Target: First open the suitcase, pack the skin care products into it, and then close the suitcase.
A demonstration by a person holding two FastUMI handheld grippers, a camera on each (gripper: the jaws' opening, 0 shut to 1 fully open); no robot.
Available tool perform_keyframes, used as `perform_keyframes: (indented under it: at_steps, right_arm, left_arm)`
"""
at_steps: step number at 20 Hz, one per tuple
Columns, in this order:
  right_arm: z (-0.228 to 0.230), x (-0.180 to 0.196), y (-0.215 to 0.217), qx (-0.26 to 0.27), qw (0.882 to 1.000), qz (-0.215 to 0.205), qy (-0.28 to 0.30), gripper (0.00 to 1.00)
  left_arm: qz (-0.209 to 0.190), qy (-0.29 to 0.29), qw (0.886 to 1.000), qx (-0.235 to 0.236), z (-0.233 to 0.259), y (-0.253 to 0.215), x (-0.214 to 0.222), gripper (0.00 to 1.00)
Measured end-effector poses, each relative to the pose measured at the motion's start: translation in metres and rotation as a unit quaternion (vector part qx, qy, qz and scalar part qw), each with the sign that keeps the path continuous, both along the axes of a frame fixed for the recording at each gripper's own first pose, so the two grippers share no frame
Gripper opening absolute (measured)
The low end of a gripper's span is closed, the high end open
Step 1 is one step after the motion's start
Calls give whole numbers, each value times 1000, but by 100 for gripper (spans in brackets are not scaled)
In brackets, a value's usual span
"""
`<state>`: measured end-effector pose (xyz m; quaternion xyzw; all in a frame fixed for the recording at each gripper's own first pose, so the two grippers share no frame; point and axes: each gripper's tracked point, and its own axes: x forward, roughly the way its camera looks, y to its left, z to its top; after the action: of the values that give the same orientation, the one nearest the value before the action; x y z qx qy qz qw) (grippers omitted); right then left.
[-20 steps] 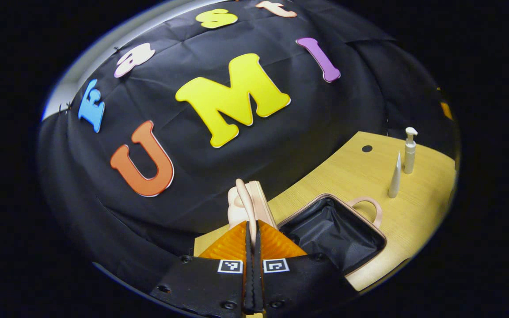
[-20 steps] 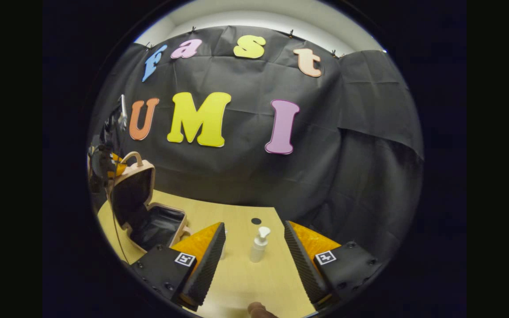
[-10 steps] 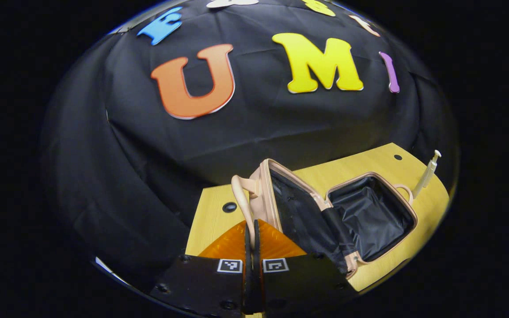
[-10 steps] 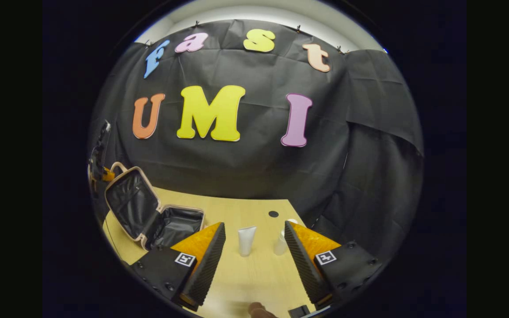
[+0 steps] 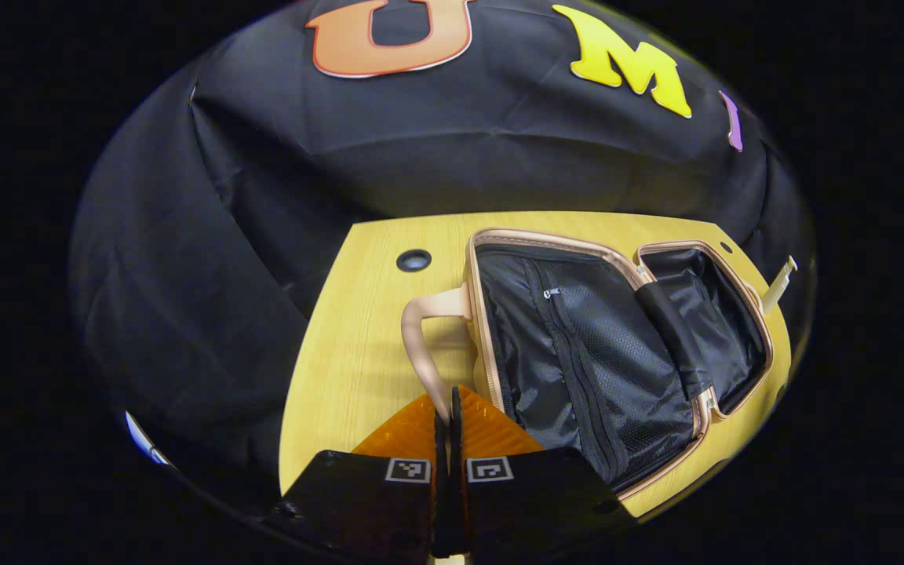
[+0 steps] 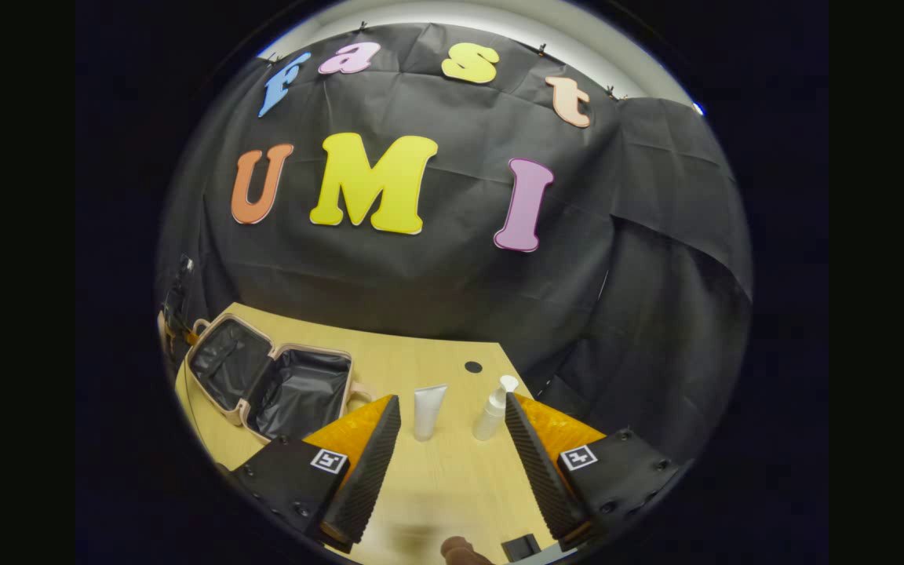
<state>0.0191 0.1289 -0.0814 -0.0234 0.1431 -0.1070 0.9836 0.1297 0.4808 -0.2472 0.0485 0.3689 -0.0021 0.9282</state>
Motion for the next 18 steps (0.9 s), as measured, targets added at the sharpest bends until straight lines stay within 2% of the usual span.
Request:
perform_keyframes:
  at_steps: [3,6,8,10,11,14,17,18]
  right_arm:
    - [-7,-3,4,0,1000,4,13,79]
    - [-9,-6,9,-4,1000,9,18,80]
    - [-12,-9,13,-5,1000,17,22,80]
    - [-14,-8,14,-12,999,24,23,80]
    - [-16,-9,14,-14,999,30,22,80]
    - [-21,-6,9,-17,999,41,19,80]
    - [-29,-4,2,-12,998,61,17,80]
    - [-29,-3,-1,-15,997,68,14,80]
  left_arm:
    - [6,0,999,-45,-20,4,3,3]
    - [28,-4,995,-97,-33,4,2,4]
    - [45,-19,991,-122,-35,5,2,10]
    - [80,-35,987,-137,-33,13,-1,14]
    - [94,-44,983,-154,-31,14,-3,34]
    - [131,-66,973,-181,-18,14,-15,53]
    - [151,-85,968,-181,-1,13,-29,87]
    - [155,-91,968,-176,5,9,-33,94]
